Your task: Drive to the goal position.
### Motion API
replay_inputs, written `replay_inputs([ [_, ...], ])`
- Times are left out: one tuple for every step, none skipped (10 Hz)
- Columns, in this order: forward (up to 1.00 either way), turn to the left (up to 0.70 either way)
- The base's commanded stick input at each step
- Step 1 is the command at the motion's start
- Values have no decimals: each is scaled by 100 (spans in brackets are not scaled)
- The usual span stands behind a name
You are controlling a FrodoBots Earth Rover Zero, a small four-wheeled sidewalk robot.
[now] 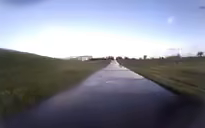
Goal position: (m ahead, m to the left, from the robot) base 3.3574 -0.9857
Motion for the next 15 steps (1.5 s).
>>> replay_inputs([
  [45,-27],
  [45,-27],
  [45,-27],
  [45,-20],
  [45,-2],
  [45,0],
  [45,0],
  [45,0],
  [45,0],
  [45,0],
  [45,0],
  [45,0],
  [45,0],
  [45,0],
  [45,0],
])
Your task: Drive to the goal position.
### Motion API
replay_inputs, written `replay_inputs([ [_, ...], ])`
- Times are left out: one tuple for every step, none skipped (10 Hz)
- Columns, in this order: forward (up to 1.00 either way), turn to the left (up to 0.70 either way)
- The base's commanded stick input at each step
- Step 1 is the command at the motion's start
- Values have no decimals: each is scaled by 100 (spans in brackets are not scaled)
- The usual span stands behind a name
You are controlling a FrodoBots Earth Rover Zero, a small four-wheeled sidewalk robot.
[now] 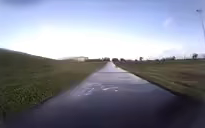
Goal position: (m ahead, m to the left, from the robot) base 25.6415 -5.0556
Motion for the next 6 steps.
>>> replay_inputs([
  [45,0],
  [45,0],
  [45,0],
  [45,0],
  [45,0],
  [45,0],
])
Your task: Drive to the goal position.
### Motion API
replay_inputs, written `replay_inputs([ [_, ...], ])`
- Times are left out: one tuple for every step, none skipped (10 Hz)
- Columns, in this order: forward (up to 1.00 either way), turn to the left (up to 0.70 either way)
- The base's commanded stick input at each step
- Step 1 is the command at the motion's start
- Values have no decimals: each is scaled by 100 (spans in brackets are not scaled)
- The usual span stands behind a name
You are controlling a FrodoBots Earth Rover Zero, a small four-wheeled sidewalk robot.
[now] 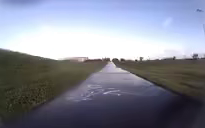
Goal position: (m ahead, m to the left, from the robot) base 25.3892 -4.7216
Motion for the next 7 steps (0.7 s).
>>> replay_inputs([
  [45,0],
  [45,0],
  [45,0],
  [45,0],
  [45,0],
  [45,0],
  [45,0],
])
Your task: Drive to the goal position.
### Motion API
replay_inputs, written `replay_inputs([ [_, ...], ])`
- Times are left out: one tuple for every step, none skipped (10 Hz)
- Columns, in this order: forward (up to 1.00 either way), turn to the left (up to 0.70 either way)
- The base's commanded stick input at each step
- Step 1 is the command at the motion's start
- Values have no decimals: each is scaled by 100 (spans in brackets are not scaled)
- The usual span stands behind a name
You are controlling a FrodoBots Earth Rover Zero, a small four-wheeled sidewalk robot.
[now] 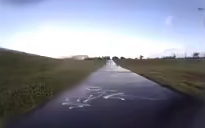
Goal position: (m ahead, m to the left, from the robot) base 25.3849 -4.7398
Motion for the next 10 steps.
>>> replay_inputs([
  [45,0],
  [45,0],
  [45,0],
  [45,0],
  [45,0],
  [45,0],
  [45,0],
  [45,0],
  [45,0],
  [45,0],
])
